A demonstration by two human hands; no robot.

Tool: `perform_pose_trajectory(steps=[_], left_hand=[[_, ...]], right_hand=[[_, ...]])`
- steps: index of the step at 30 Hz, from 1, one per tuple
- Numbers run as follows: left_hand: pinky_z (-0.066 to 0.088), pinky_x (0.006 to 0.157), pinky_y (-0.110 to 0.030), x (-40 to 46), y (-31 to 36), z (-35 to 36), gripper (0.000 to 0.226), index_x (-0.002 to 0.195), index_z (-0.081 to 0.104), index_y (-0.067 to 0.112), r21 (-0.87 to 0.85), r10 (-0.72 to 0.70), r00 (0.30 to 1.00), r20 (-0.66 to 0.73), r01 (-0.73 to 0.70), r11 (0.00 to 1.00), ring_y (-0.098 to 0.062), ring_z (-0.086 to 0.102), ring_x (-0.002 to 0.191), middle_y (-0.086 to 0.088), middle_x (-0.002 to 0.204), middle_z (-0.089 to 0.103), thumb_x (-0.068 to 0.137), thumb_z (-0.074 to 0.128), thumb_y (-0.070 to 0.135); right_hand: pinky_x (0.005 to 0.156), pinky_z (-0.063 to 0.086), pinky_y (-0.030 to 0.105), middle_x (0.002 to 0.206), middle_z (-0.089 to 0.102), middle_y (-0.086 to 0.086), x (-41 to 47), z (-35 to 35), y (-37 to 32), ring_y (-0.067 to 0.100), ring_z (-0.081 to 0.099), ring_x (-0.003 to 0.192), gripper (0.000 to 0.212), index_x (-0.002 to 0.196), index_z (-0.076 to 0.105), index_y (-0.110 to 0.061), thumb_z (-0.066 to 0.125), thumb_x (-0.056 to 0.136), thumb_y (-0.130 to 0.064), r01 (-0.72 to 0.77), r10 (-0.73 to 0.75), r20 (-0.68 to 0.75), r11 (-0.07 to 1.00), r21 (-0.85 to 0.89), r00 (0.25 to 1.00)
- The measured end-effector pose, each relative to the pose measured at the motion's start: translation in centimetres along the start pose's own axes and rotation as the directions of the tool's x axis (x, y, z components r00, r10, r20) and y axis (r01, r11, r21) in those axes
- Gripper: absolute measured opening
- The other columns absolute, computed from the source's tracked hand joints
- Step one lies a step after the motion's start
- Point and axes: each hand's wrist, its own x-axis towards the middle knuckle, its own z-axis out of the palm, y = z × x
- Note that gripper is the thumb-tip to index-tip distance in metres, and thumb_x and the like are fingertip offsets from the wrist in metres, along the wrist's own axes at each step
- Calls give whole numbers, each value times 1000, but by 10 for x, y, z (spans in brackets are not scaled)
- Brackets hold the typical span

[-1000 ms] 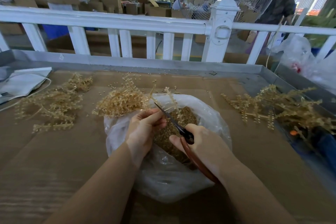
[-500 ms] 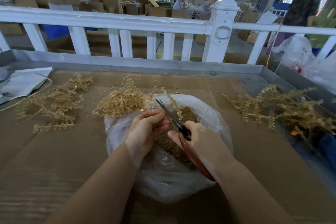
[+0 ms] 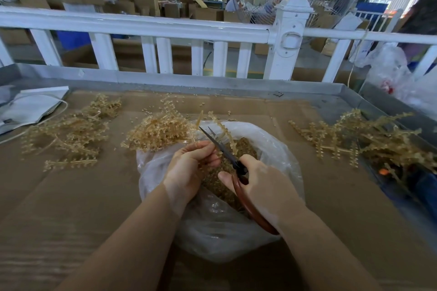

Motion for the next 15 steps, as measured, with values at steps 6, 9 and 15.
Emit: perform_pose_trajectory(steps=[6,9,15], left_hand=[[52,46,-20,0,0,1,18,72,60,4,31,-23,1000,18,23,999,-13,60,44,-5,53,61,85,55,-6],[52,45,-20,0,1,0,15,73,60,4,22,-36,999,31,35,999,-13,60,44,-6,54,61,83,55,-7],[52,45,-19,-1,2,0,11,77,61,3,22,-53,998,36,53,998,-12,61,45,-6,54,62,82,56,-6]], right_hand=[[75,50,35,75,58,-4,2,0,-1,17,59,75,41,87,47,-23,46,88,-64,-17,17,30,1000,4,999],[68,45,31,71,53,-7,4,2,-1,14,55,70,38,80,43,-26,47,88,-63,-30,29,31,999,31,999],[65,42,27,67,50,-9,8,7,2,12,54,69,38,78,42,-26,46,89,-62,-38,38,2,999,19,999]])
